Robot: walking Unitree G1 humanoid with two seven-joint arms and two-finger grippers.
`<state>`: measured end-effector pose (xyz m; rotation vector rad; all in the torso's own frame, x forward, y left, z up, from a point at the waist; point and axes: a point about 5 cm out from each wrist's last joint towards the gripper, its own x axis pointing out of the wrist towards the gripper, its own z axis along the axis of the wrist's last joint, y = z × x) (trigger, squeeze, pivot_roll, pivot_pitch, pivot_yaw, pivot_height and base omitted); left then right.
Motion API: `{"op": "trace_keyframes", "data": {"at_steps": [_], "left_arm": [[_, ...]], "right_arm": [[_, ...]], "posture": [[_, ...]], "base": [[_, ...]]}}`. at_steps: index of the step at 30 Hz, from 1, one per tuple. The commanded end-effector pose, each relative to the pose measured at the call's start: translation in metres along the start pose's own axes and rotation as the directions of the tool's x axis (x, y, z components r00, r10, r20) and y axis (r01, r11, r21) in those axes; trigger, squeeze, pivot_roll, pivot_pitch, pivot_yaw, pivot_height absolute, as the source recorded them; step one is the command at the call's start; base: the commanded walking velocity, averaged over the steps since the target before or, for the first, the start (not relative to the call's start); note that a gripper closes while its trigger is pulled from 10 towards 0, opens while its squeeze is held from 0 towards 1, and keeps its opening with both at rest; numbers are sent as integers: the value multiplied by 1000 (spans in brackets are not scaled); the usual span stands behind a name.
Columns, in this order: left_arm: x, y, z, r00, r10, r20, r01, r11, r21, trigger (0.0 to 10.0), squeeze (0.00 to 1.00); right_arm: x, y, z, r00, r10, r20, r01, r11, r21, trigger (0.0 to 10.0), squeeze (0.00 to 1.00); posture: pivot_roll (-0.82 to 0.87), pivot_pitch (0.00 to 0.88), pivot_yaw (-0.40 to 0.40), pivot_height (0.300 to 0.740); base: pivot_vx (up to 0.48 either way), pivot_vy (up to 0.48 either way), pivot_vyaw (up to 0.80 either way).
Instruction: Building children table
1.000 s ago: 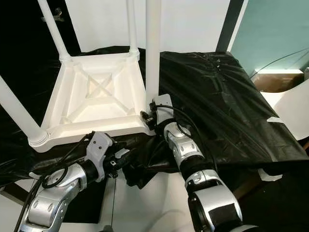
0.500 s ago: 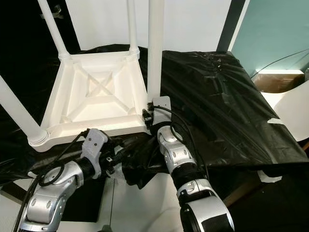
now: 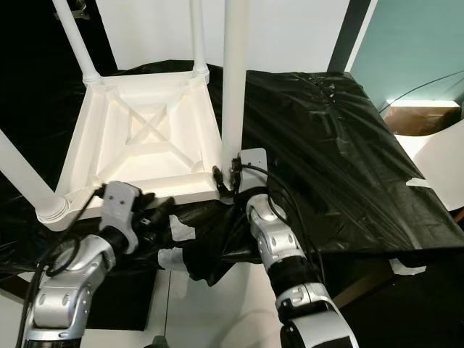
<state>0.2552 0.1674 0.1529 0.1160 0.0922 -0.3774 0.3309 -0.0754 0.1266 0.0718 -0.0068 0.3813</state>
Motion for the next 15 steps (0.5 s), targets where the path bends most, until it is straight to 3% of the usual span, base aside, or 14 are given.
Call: {"op": "trace_keyframes", "data": {"at_steps": [1, 9, 15], "left_arm": [[-1, 9, 0, 996, 92, 9, -92, 996, -5, 10000, 0], [-13, 21, -2, 989, 145, 12, -146, 989, 20, 10000, 0], [-25, 39, -2, 971, 240, 6, -240, 971, 21, 10000, 0]], "right_arm": [[-4, 1, 2, 999, 35, 23, -36, 999, 5, 10000, 0], [-12, -3, -1, 997, 75, 21, -75, 997, -10, 10000, 0], [-11, -7, 2, 993, 115, 18, -115, 993, -17, 10000, 0]], "posture": [[103, 0, -51, 740], [105, 10, -40, 740], [107, 19, -34, 740]], "base": [[0, 0, 0], [0, 0, 0], [0, 0, 0]]}}
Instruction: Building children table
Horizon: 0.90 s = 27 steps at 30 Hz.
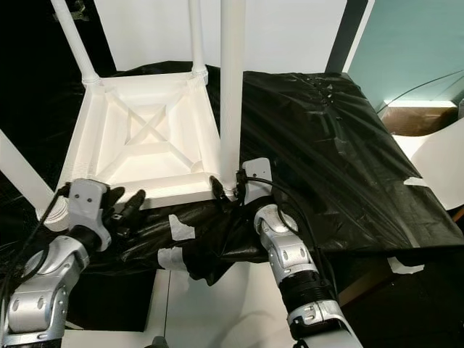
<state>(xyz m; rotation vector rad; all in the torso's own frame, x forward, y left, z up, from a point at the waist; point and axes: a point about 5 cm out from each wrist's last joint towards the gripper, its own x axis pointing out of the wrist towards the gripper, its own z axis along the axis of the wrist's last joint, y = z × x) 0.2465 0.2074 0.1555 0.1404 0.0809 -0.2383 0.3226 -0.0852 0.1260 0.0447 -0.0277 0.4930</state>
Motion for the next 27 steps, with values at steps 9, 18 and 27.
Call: {"op": "trace_keyframes", "data": {"at_steps": [9, 18, 27], "left_arm": [[-19, 57, 0, 966, 250, -63, -243, 965, 102, 10000, 0], [-17, 76, -3, 962, 239, -132, -218, 963, 156, 10000, 0], [-12, 88, -4, 961, 225, -163, -192, 962, 194, 10000, 0]], "right_arm": [[19, -7, 16, 996, 88, 21, -87, 995, -48, 10000, 0], [34, -8, 28, 995, -36, 93, 36, 999, 0, 10000, 0], [29, 4, 18, 980, -156, 123, 124, 965, 230, 10000, 0]], "posture": [[118, 26, -25, 740], [123, 18, -19, 740], [119, 18, -9, 740]], "base": [[0, 0, 0], [0, 0, 0], [0, 0, 0]]}}
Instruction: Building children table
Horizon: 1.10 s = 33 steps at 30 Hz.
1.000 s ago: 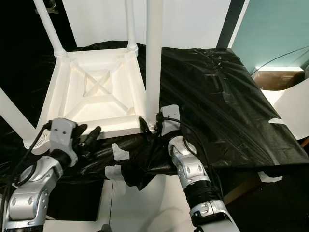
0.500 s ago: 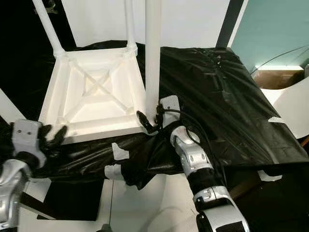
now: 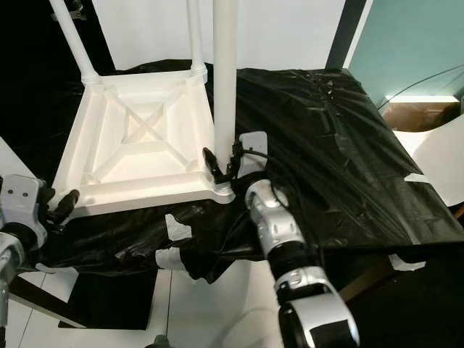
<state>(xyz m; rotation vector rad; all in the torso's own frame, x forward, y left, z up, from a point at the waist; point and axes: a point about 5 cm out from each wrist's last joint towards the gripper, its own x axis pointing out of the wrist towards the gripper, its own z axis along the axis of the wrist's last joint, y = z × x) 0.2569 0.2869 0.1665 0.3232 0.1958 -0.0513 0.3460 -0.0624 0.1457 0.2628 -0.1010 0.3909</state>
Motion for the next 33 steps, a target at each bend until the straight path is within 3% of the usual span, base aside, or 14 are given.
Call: {"op": "trace_keyframes", "data": {"at_steps": [1, 2, 6, 13, 25, 33], "left_arm": [[-1, 7, -5, 999, 28, -36, -28, 999, 20, 10000, 0], [4, 11, -5, 999, 25, -44, -23, 999, 31, 10000, 0], [6, 12, -5, 999, 23, -46, -21, 999, 32, 10000, 0], [18, 10, -4, 999, 0, -52, 3, 999, 53, 10000, 0], [30, 0, -3, 999, -24, -44, 26, 998, 54, 10000, 0], [42, -9, 2, 998, -55, -20, 56, 996, 64, 10000, 0]], "right_arm": [[-2, -5, 2, 999, -42, 17, 42, 999, 32, 10000, 0], [-5, -7, -2, 994, -111, 23, 108, 988, 113, 10000, 0], [-5, -8, -3, 991, -131, 26, 127, 983, 135, 10000, 0], [-20, -28, -5, 938, -340, 69, 326, 932, 161, 10000, 0], [-45, -55, -3, 864, -495, 93, 485, 867, 116, 10000, 0], [-46, -56, -1, 861, -493, 124, 490, 870, 54, 10000, 0]], "posture": [[119, 18, -9, 740], [114, 18, -4, 740], [114, 18, -4, 740], [95, 20, 4, 740], [68, 18, 1, 740], [57, 15, 7, 740]], "base": [[0, 0, 0], [0, 0, 0], [0, 0, 0], [0, 0, 0], [0, 0, 0], [0, 0, 0]]}}
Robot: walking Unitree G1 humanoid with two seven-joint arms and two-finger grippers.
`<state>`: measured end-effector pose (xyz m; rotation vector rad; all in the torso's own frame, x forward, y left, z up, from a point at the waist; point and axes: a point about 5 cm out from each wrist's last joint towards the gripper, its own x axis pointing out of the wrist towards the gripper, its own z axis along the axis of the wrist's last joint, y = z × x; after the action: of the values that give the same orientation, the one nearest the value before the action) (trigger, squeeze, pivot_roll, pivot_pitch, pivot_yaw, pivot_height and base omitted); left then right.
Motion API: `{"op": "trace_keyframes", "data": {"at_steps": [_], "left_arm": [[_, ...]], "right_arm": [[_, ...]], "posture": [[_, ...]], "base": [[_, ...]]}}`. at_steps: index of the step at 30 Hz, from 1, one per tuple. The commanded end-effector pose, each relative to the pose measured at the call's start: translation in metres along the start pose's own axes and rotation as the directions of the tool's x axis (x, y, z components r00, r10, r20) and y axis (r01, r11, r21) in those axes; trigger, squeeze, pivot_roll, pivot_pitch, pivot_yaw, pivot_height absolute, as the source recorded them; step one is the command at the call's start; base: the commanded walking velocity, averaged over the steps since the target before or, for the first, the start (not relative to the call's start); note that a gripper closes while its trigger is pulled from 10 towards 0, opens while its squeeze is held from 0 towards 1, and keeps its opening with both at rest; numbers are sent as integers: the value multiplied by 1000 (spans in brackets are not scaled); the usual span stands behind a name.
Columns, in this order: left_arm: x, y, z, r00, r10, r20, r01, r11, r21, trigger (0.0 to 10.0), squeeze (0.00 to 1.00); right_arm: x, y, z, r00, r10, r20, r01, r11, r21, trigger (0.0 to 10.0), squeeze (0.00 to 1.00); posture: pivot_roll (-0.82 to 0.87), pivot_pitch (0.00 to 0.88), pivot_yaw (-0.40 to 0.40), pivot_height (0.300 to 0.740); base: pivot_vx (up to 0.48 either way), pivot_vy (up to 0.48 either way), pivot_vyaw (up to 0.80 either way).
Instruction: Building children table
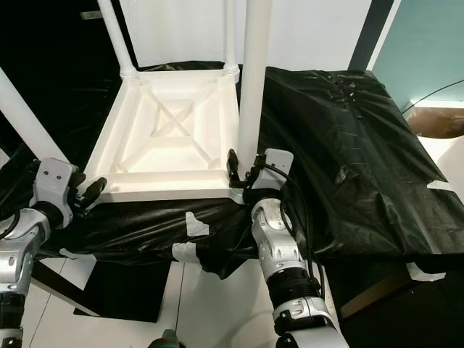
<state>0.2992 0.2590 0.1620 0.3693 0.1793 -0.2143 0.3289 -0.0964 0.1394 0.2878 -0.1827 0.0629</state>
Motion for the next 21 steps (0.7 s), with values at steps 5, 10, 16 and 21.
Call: {"op": "trace_keyframes", "data": {"at_steps": [5, 10, 16, 21], "left_arm": [[-3, 8, -7, 998, 59, -26, -59, 998, -6, 10000, 0], [-11, -18, 2, 995, -62, 80, 65, 997, -29, 10000, 0], [-34, -62, 10, 952, -222, 209, 242, 968, -72, 10000, 0], [-46, -79, 10, 932, -281, 228, 304, 950, -74, 10000, 0]], "right_arm": [[-4, -25, 1, 997, -74, 26, 76, 995, -58, 10000, 0], [-2, -13, 6, 993, 116, 37, -106, 975, -194, 10000, 0], [-14, -9, -4, 965, 260, -38, -262, 941, -215, 10000, 0], [-21, -7, -7, 947, 317, -55, -320, 911, -258, 10000, 0]], "posture": [[61, 10, 10, 740], [73, 7, 0, 740], [93, 12, -18, 740], [99, 13, -27, 740]], "base": [[0, 0, 0], [0, 0, 0], [0, 0, 0], [0, 0, 0]]}}
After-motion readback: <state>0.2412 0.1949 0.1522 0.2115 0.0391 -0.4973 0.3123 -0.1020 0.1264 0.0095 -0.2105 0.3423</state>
